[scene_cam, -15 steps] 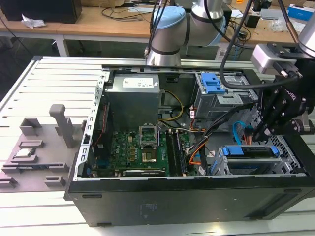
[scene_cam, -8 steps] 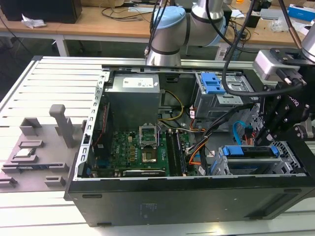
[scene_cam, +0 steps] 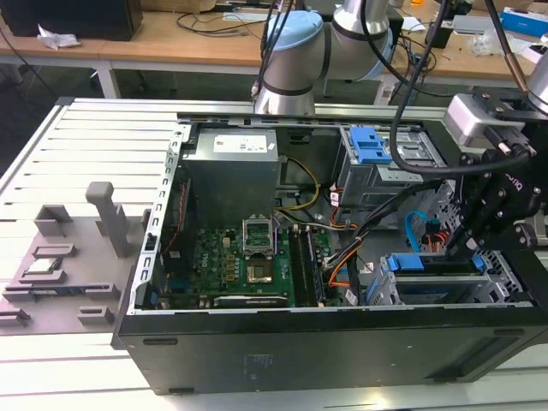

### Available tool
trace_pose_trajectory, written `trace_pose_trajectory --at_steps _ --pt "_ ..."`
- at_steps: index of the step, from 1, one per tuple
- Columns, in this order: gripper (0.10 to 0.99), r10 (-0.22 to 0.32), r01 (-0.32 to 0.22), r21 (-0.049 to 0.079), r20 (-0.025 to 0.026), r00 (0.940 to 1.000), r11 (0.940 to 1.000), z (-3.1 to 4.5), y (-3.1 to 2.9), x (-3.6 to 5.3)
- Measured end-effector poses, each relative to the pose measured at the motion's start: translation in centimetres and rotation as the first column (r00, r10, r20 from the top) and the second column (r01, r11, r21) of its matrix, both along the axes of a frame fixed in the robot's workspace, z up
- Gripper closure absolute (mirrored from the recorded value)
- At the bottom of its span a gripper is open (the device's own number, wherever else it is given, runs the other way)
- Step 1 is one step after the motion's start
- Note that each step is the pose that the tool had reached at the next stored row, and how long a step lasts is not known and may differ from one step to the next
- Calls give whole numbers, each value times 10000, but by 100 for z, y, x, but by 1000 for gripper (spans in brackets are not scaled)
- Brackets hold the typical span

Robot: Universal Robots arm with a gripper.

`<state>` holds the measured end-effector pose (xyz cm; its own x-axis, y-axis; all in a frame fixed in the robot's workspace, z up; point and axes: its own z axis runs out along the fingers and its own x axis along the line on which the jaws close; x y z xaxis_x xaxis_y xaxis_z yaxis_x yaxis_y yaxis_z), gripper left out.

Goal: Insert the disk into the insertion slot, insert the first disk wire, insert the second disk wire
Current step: 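Insert the first disk wire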

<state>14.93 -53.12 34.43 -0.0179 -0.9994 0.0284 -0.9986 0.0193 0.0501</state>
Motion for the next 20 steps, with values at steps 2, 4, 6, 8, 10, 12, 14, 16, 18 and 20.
trace_pose_trajectory --at_steps 2,4,6,8,10,12,14,16,18,20 --pt "922 -2 2 2 -1 10000 10000 -11 0 15" --pt "922 -4 4 2 -2 10000 10000 -27 0 16" --pt "922 -2 2 1 0 10000 10000 -47 0 18" --pt "922 -1 1 -2 -2 10000 10000 -56 0 24" --pt "922 -4 4 -1 -3 10000 10000 -59 0 37" --pt "922 -3 3 -1 0 10000 10000 -62 1 56" --pt "922 -3 3 -4 -1 10000 10000 -64 0 60" --pt "922 -3 3 -4 -2 10000 10000 -65 0 60" --pt "910 3 -3 1 1 10000 10000 -67 1 64" --pt "843 -2 2 -4 -2 10000 10000 -58 0 61"
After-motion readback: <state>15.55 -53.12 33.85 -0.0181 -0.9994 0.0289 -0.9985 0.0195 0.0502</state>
